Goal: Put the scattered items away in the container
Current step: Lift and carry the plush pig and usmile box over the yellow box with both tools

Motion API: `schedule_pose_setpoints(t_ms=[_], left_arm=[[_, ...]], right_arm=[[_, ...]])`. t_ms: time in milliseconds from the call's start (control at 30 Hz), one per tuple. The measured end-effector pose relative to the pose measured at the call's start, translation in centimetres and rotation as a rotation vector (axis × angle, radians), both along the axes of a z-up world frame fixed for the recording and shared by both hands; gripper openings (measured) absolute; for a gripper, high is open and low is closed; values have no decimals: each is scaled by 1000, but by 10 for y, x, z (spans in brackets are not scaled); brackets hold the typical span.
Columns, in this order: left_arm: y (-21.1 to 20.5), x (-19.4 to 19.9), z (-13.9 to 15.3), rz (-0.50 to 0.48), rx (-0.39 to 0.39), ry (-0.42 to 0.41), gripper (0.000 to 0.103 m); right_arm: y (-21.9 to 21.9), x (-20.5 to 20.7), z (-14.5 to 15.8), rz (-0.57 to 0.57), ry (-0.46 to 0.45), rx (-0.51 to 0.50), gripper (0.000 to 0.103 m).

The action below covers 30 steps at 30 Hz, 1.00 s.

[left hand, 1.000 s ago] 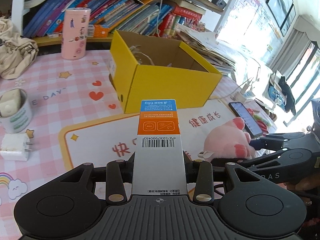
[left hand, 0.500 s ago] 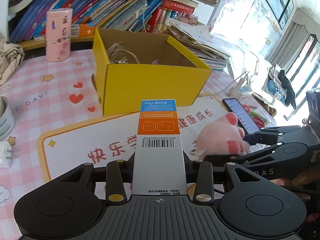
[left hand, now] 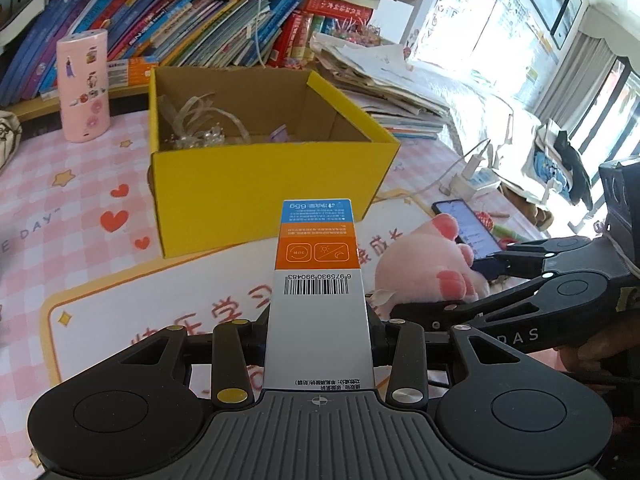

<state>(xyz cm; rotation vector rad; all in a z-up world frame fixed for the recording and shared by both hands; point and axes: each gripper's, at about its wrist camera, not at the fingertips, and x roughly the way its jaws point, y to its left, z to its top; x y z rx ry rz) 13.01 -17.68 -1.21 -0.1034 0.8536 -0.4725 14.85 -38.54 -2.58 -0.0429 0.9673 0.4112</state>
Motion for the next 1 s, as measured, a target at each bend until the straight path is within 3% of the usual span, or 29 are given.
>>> schedule_pose_setpoints(t_ms=[400, 700, 1000], left_arm=[[-23, 12, 28, 2, -30, -74, 39], [-20, 28, 65, 65, -49, -197, 39], [-12, 65, 94, 109, -7, -301, 38]], right_arm=[[-14, 20, 28, 104, -62, 31, 75], [-18, 42, 67, 158, -196, 91, 75], [-7, 92, 93, 209, -305, 130, 75]])
